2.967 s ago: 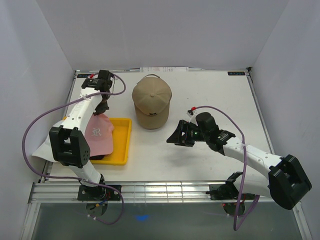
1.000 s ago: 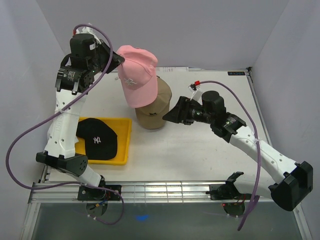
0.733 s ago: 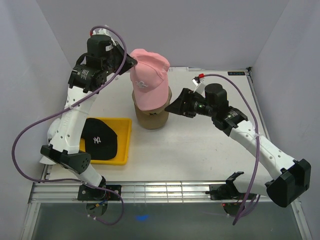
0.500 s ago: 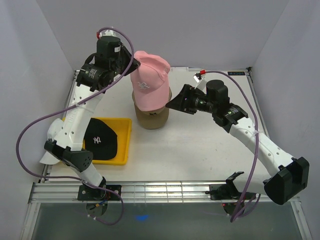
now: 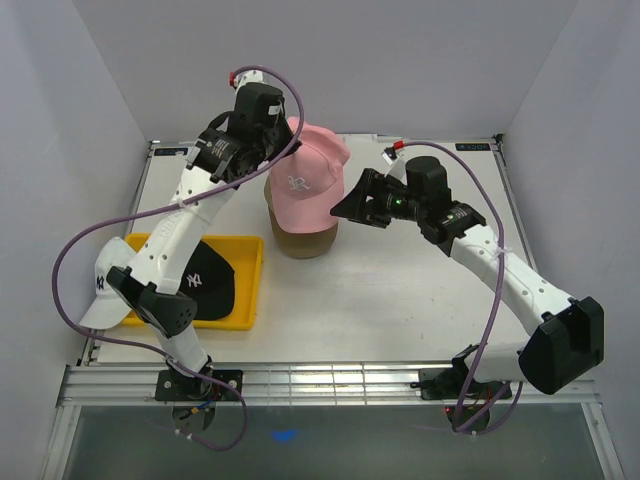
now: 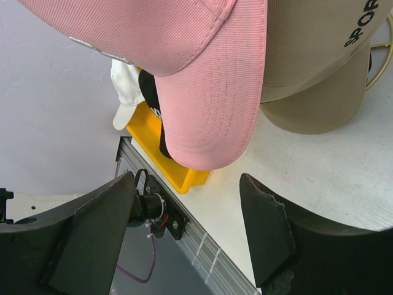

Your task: Stack the hats

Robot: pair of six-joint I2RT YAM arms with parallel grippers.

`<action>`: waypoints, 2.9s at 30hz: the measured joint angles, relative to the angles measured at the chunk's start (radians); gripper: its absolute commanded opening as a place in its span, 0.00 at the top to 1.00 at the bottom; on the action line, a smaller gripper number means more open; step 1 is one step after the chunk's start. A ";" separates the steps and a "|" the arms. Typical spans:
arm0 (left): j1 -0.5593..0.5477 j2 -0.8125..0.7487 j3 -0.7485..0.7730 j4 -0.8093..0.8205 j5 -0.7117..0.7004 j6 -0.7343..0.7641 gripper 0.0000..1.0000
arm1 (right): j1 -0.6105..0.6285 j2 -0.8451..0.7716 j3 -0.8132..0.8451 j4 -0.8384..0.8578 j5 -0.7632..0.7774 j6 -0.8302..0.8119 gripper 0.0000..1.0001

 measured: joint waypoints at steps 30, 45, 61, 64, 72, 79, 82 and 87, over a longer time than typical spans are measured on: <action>-0.076 -0.037 -0.324 0.089 -0.095 -0.036 0.90 | -0.036 0.074 -0.001 0.001 -0.023 -0.027 0.25; -0.097 -0.145 -0.524 0.198 -0.090 -0.060 0.47 | -0.045 0.121 -0.002 0.006 -0.029 -0.038 0.25; -0.106 -0.188 -0.554 0.235 -0.064 -0.025 0.34 | -0.130 0.158 -0.020 0.053 -0.085 -0.048 0.26; -0.106 -0.188 -0.516 0.224 -0.070 -0.007 0.34 | -0.137 0.143 -0.107 0.138 -0.133 -0.047 0.26; -0.106 -0.173 -0.349 0.218 -0.121 0.068 0.31 | -0.132 0.146 -0.394 0.442 -0.297 0.034 0.25; -0.106 0.005 -0.142 0.194 -0.155 0.175 0.29 | -0.113 0.156 -0.465 0.640 -0.327 0.089 0.23; -0.106 0.070 -0.115 0.169 -0.171 0.208 0.29 | -0.101 0.175 -0.485 0.707 -0.326 0.109 0.22; -0.106 0.143 -0.086 0.128 -0.175 0.240 0.28 | -0.091 0.214 -0.531 0.804 -0.315 0.133 0.18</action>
